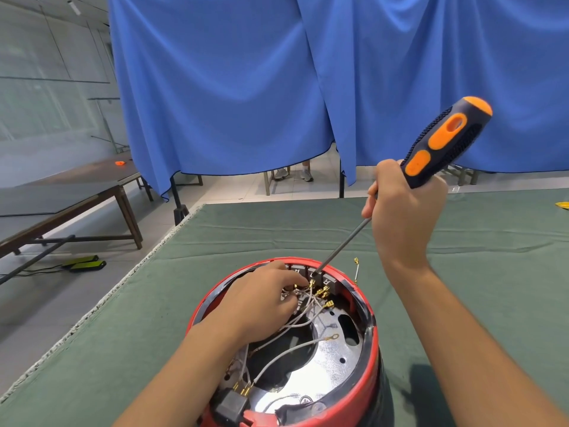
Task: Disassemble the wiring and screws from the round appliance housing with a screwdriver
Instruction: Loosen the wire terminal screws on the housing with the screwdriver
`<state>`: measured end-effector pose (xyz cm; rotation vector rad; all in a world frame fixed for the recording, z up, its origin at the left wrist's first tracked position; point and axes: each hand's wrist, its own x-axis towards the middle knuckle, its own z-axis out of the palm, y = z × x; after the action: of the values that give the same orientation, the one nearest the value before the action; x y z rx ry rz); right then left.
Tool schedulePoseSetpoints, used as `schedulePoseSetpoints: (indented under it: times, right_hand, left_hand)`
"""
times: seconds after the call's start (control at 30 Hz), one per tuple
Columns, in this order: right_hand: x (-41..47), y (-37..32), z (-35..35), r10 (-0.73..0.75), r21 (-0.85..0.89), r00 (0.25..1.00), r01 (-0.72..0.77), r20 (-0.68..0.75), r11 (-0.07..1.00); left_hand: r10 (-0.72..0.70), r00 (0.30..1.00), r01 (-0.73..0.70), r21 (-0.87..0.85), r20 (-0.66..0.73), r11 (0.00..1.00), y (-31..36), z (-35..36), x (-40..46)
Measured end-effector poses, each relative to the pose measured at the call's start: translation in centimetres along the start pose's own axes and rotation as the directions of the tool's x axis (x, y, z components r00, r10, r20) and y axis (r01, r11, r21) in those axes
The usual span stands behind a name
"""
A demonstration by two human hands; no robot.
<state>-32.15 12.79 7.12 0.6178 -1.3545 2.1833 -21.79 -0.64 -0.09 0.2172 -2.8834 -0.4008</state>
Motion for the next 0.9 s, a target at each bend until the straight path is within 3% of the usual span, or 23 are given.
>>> schedulePoseSetpoints:
  times: [0.27,0.6,0.9]
  right_hand:
    - [-0.4,-0.5,-0.7,-0.01,-0.038,0.999,0.008,-0.033,0.999]
    - [-1.2,0.7,-1.2,0.018,-0.096,0.999,-0.023,-0.048,0.995]
    - [-1.9,2.2,-1.2,0.058,-0.057,0.998,-0.059,-0.019,0.997]
  left_hand:
    - [-0.047,0.999,0.048,-0.01,0.014,0.999,0.1,0.0,0.2]
    - [-0.243,0.97,0.245,0.1,-0.031,0.964,1.4,1.0,1.8]
    - [-0.293,0.956,0.295,-0.047,0.029,0.954,1.3,1.0,1.8]
